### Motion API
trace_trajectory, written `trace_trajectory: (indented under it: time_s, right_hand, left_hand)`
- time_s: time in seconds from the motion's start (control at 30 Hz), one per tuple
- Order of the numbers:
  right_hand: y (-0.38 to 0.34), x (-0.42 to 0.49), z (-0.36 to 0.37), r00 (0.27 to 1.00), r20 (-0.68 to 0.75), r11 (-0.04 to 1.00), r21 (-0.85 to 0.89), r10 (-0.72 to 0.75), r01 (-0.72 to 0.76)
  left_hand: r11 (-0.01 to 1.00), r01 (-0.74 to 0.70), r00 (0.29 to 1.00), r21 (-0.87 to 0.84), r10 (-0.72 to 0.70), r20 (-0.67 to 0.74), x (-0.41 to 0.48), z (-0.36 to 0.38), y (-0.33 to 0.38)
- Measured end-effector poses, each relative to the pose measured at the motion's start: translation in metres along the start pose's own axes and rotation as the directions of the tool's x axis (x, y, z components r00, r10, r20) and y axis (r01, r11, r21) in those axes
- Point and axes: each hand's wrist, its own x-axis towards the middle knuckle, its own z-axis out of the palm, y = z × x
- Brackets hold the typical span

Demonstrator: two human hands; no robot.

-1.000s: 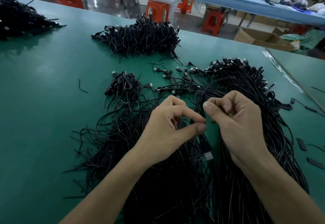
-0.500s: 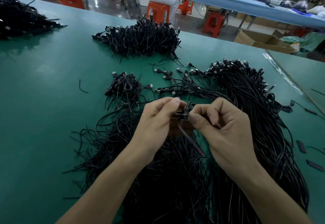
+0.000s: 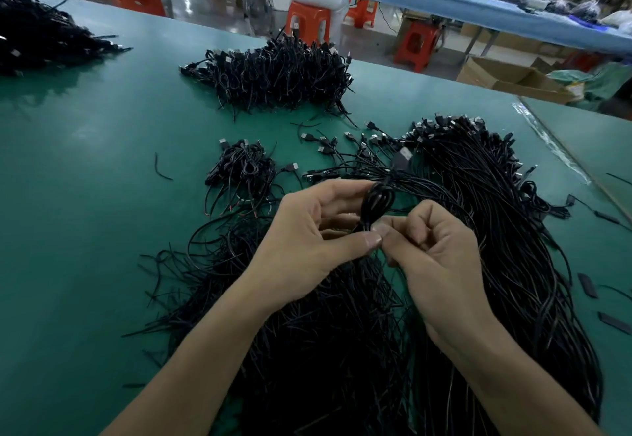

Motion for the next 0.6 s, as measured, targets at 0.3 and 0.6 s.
trace_trajectory:
  time_s: [0.3,0.6]
  right_hand:
    - [0.025,0.037,-0.024,0.979,0.090,0.963,-0.217,0.185,-0.162]
    - [0.100,0.064,-0.054,0.947,0.146,0.303,-0.951,0.287,0.056]
  left_hand:
    - [0.988,0.011,0.981,0.152,0.019,-0.195,0.007,-0.015,-0.004]
    - [0.887,0.241,0.756,0.395,0.083,-0.649,0.045,-0.077,-0.034]
